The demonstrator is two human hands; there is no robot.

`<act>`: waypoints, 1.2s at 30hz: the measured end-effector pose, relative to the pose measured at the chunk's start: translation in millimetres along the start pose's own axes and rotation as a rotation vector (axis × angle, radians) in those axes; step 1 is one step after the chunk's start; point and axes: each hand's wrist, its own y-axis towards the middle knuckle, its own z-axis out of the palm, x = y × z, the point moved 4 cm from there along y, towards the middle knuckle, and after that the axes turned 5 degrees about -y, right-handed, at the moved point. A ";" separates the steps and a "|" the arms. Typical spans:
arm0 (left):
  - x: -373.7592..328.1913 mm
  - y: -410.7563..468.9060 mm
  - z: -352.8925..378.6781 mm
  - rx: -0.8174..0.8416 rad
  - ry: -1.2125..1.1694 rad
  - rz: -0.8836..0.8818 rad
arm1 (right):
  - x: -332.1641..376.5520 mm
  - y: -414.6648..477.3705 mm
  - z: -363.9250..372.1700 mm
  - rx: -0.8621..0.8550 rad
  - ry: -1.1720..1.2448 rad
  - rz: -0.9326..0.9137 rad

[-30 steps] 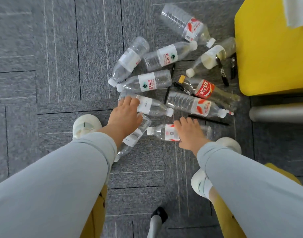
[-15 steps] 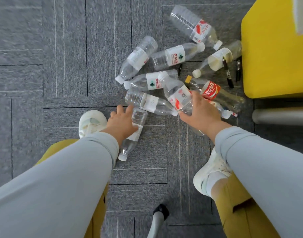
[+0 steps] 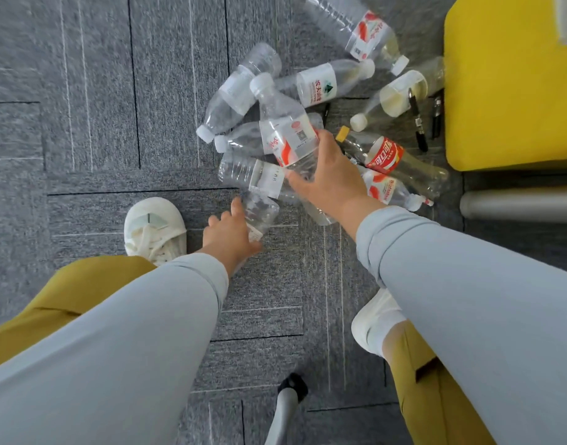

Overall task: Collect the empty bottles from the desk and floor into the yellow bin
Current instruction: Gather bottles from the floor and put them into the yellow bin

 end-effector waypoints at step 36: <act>-420.4 -284.5 -290.2 -0.577 0.051 1.022 | -94.9 -236.2 -367.0 -0.420 -0.188 0.579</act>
